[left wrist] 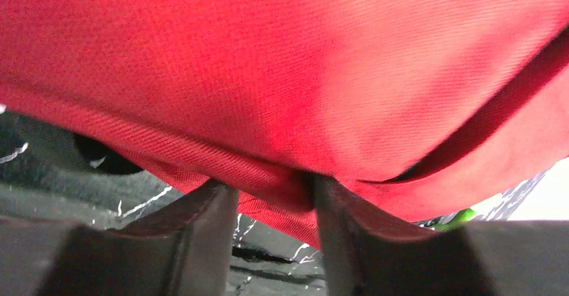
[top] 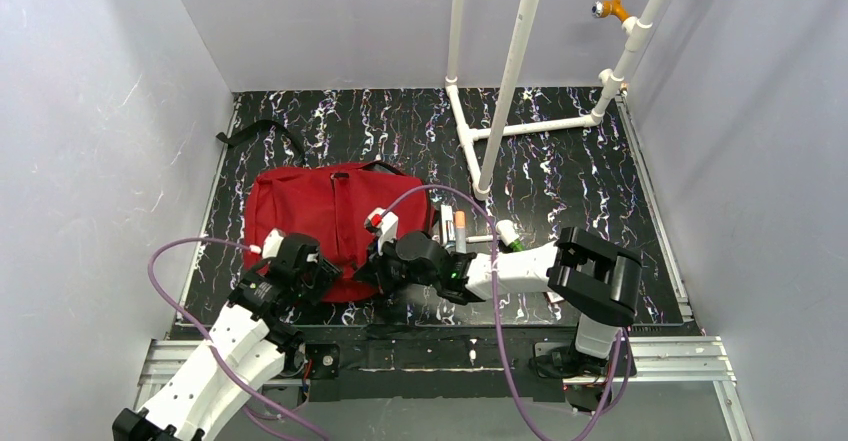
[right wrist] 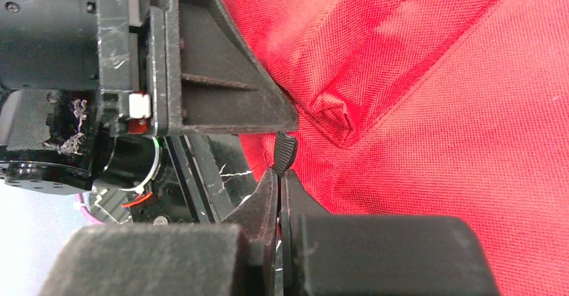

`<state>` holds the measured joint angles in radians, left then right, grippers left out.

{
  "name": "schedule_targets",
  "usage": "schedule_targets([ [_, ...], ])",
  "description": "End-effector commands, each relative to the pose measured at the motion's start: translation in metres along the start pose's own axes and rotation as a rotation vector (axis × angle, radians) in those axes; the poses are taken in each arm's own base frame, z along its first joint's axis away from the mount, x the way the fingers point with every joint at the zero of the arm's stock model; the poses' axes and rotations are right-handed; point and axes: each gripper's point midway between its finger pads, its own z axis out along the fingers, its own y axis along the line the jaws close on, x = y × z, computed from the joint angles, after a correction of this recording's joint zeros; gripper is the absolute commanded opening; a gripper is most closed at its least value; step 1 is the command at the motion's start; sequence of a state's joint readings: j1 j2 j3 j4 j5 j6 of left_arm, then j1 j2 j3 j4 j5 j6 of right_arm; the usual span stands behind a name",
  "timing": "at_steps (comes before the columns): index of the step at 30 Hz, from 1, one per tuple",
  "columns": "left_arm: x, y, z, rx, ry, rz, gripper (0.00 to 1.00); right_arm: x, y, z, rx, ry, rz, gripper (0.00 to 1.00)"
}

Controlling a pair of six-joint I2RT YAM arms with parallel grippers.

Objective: Pack the student bag
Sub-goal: Zip the student bag at the center of the board.

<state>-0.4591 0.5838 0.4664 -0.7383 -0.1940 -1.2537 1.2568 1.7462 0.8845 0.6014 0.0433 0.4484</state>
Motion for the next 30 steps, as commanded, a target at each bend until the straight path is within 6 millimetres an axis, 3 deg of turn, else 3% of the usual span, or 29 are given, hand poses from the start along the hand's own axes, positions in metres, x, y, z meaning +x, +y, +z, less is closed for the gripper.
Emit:
schedule_targets([
  [1, -0.012, -0.015, 0.008, 0.032, -0.055, -0.009, 0.26, -0.039, 0.017, -0.011, -0.047, -0.103, 0.003, 0.01],
  [4, -0.026, 0.011, 0.009, -0.082, -0.144, 0.015, 0.00, -0.041, -0.001, -0.022, 0.057, -0.110, -0.009, 0.01],
  [9, -0.059, 0.034, 0.003, -0.165, -0.333, 0.067, 0.00, -0.043, -0.035, -0.063, 0.197, -0.157, 0.020, 0.01],
  [13, -0.079, 0.041, -0.007, -0.192, -0.436, 0.117, 0.00, -0.037, -0.082, -0.105, 0.344, -0.180, 0.074, 0.01],
  [15, -0.086, 0.041, -0.011, -0.198, -0.468, 0.145, 0.00, -0.044, -0.098, -0.128, 0.392, -0.216, 0.092, 0.01],
  [18, -0.091, 0.034, -0.014, -0.190, -0.475, 0.200, 0.00, -0.055, -0.098, -0.139, 0.377, -0.241, 0.084, 0.01],
  [22, -0.083, 0.014, -0.012, -0.162, -0.392, 0.272, 0.00, -0.058, -0.074, -0.121, 0.237, -0.202, 0.079, 0.01],
  [23, -0.080, 0.011, -0.013, -0.157, -0.363, 0.295, 0.03, -0.058, -0.070, -0.118, 0.213, -0.200, 0.077, 0.01],
  [24, -0.076, 0.007, -0.015, -0.147, -0.330, 0.313, 0.11, -0.059, -0.068, -0.116, 0.201, -0.202, 0.078, 0.01],
  [26, -0.065, -0.006, -0.024, -0.064, -0.261, 0.357, 0.36, -0.063, -0.064, -0.114, 0.181, -0.219, 0.079, 0.01],
  [28, -0.055, -0.027, -0.040, 0.094, -0.222, 0.399, 0.56, -0.066, -0.060, -0.113, 0.162, -0.222, 0.073, 0.01],
  [30, -0.046, -0.055, -0.065, 0.320, -0.218, 0.453, 0.69, -0.068, -0.056, -0.111, 0.140, -0.218, 0.068, 0.01],
])
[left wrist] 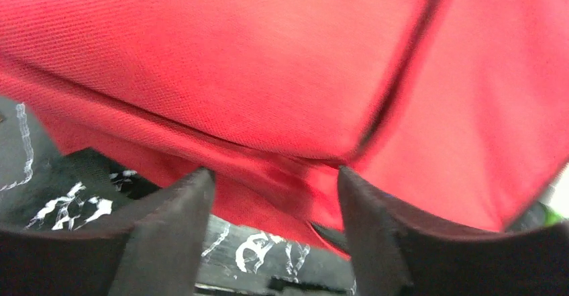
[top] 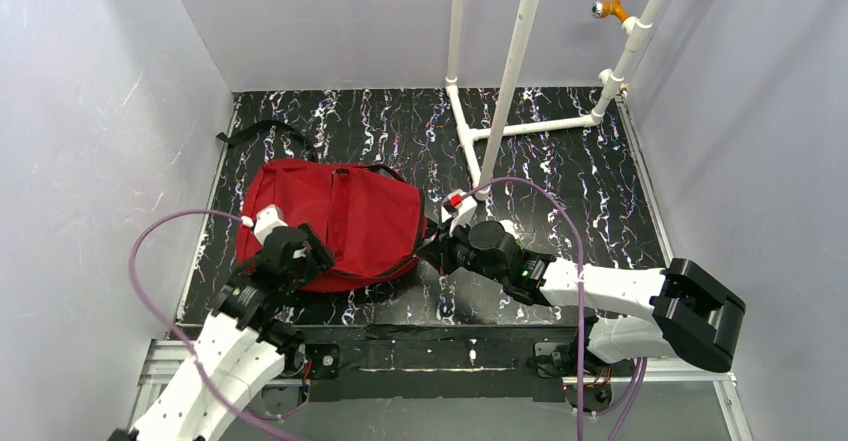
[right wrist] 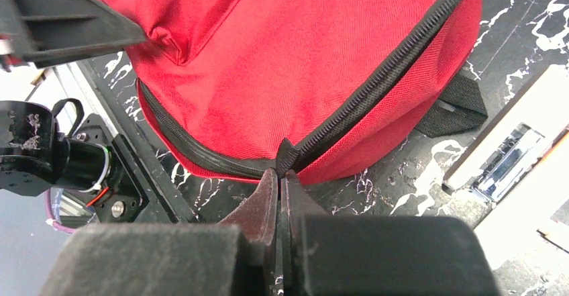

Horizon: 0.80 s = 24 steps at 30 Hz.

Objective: Pack the student bag
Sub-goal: Zip the student bag at the center of the board.

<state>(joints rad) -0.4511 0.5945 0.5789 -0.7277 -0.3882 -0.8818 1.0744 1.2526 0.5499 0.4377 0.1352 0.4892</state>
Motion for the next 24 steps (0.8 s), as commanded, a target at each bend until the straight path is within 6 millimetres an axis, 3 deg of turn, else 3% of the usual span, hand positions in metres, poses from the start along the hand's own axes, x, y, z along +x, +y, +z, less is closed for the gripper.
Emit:
schedule_targets([
  [1, -0.018, -0.055, -0.054, 0.422, -0.060, 0.106, 0.73, -0.040, 0.031, 0.004, -0.116, -0.101, -0.009, 0.01],
  [6, -0.004, -0.126, -0.099, 0.872, 0.023, 0.246, 0.78, -0.043, 0.042, 0.008, -0.163, -0.097, 0.011, 0.01],
  [10, 0.030, -0.157, -0.095, 1.002, 0.222, 0.388, 0.78, -0.047, 0.043, 0.007, -0.163, -0.112, 0.015, 0.01],
  [15, 0.055, -0.161, -0.071, 0.901, 0.110, 0.745, 0.76, -0.053, 0.044, 0.002, -0.159, -0.122, 0.026, 0.01],
  [24, 0.075, -0.148, -0.018, 0.674, 0.149, 0.799, 0.65, -0.069, 0.050, -0.007, -0.162, -0.150, 0.041, 0.01],
])
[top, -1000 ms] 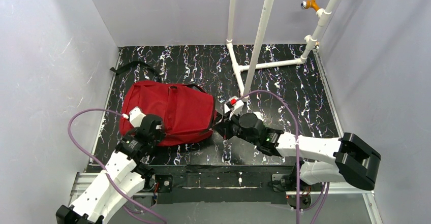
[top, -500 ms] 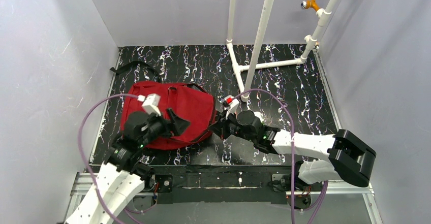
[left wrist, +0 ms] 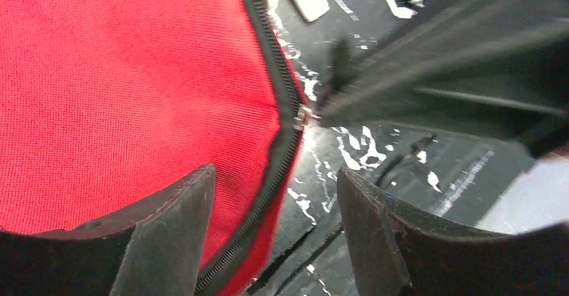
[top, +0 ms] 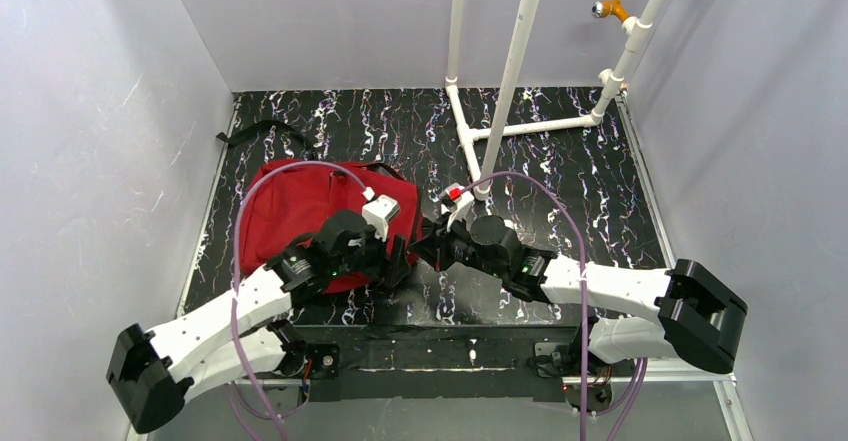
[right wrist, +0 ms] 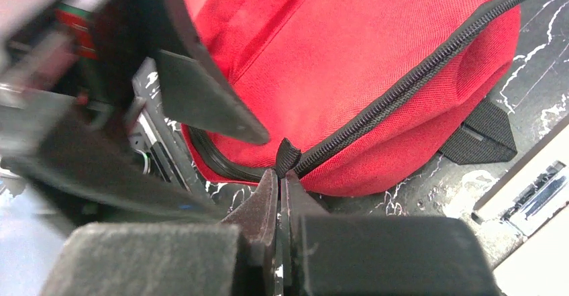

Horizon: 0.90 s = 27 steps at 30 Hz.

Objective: Pack the student bag
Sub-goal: Zip the student bag at the center of the board.

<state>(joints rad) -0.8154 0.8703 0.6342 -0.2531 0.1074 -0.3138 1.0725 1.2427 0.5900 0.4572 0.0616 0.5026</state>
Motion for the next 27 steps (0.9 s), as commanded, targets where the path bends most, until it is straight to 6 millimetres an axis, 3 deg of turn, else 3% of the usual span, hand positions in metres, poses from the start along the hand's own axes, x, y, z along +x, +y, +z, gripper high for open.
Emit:
schedule_targets([
  [1, 0.006, 0.031, 0.016, -0.167, 0.042, 0.028, 0.61, -0.049, 0.026, -0.002, -0.065, -0.122, 0.023, 0.01],
  [6, 0.029, 0.060, 0.013, -0.336, 0.138, -0.022, 0.36, -0.054, 0.018, -0.003, -0.010, -0.135, 0.019, 0.01],
  [9, 0.053, 0.071, 0.001, -0.399, 0.162, -0.088, 0.21, -0.070, -0.020, -0.009, 0.155, -0.169, 0.080, 0.01],
  [13, 0.073, 0.065, -0.016, -0.365, 0.144, -0.187, 0.13, -0.094, -0.081, -0.014, 0.302, -0.190, 0.181, 0.01],
  [16, 0.069, 0.057, -0.029, -0.325, 0.079, -0.247, 0.05, -0.111, -0.098, -0.010, 0.289, -0.226, 0.183, 0.01],
  [19, 0.055, 0.046, -0.047, -0.283, 0.015, -0.297, 0.00, -0.112, -0.107, 0.002, 0.293, -0.200, 0.128, 0.01],
  [22, 0.045, 0.030, -0.063, -0.212, -0.008, -0.311, 0.00, -0.107, -0.092, 0.015, 0.189, -0.140, 0.078, 0.01],
  [23, 0.043, 0.025, -0.067, -0.187, -0.010, -0.314, 0.00, -0.105, -0.083, 0.018, 0.141, -0.131, 0.070, 0.01],
  [27, 0.024, -0.005, -0.076, -0.039, -0.024, -0.317, 0.63, -0.098, -0.049, 0.019, 0.023, -0.106, 0.037, 0.01],
])
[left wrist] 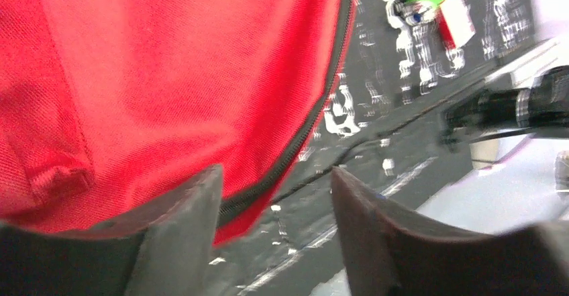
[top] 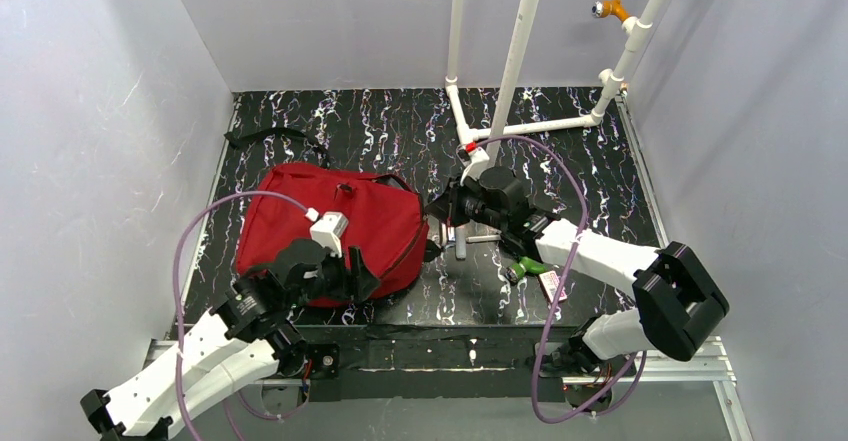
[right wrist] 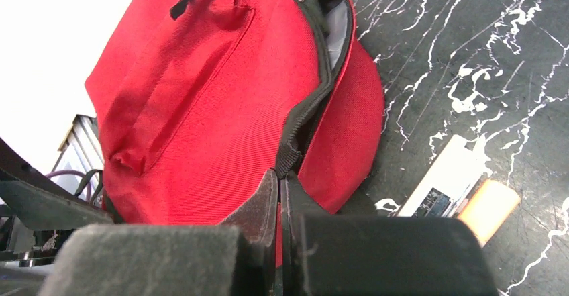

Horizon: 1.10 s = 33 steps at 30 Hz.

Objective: Pack the student bag
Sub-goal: Zip the student bag at the center of the board.

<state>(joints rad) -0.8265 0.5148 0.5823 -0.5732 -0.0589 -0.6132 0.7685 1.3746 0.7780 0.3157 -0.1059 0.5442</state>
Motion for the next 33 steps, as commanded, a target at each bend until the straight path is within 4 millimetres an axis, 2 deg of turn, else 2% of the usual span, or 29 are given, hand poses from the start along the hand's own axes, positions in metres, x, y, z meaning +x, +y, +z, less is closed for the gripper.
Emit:
schedule_targets([
  [1, -0.010, -0.032, -0.021, 0.129, 0.036, -0.006, 0.71, -0.034, 0.043, -0.006, -0.144, -0.108, -0.088, 0.01],
  [4, -0.035, -0.045, -0.007, 0.142, -0.004, 0.086, 0.79, -0.027, 0.054, -0.012, -0.185, -0.097, -0.069, 0.01],
  [8, -0.054, -0.045, 0.034, 0.054, 0.051, 0.226, 0.76, -0.022, 0.063, -0.017, -0.210, -0.089, -0.057, 0.01],
  [10, -0.059, -0.041, 0.061, -0.007, 0.103, 0.285, 0.71, -0.023, 0.067, -0.020, -0.218, -0.090, -0.057, 0.01],
  [13, -0.063, -0.041, 0.088, -0.048, 0.146, 0.322, 0.63, -0.026, 0.072, -0.023, -0.219, -0.093, -0.059, 0.01],
  [14, -0.062, -0.041, 0.093, -0.055, 0.156, 0.322, 0.58, -0.026, 0.073, -0.023, -0.218, -0.096, -0.059, 0.01],
  [15, -0.061, -0.038, 0.096, -0.069, 0.163, 0.317, 0.45, -0.028, 0.073, -0.024, -0.216, -0.100, -0.058, 0.01],
  [17, -0.054, -0.028, 0.095, -0.109, 0.166, 0.301, 0.26, -0.030, 0.069, -0.024, -0.181, -0.108, -0.053, 0.01],
  [19, -0.044, -0.017, 0.088, -0.127, 0.163, 0.293, 0.14, -0.035, 0.054, -0.025, -0.092, -0.130, -0.043, 0.01],
  [23, -0.016, 0.004, 0.058, -0.135, 0.176, 0.276, 0.02, -0.048, 0.014, -0.024, 0.100, -0.181, -0.029, 0.01],
  [27, 0.013, 0.018, 0.019, -0.138, 0.227, 0.250, 0.00, -0.060, -0.003, -0.010, 0.114, -0.175, -0.018, 0.01],
  [30, 0.005, -0.012, 0.001, -0.001, 0.173, 0.212, 0.00, -0.064, -0.014, 0.012, 0.122, -0.158, -0.029, 0.01],
  [33, 0.009, -0.025, -0.011, 0.072, 0.189, 0.180, 0.00, -0.070, -0.028, 0.038, 0.129, -0.148, -0.032, 0.01],
])
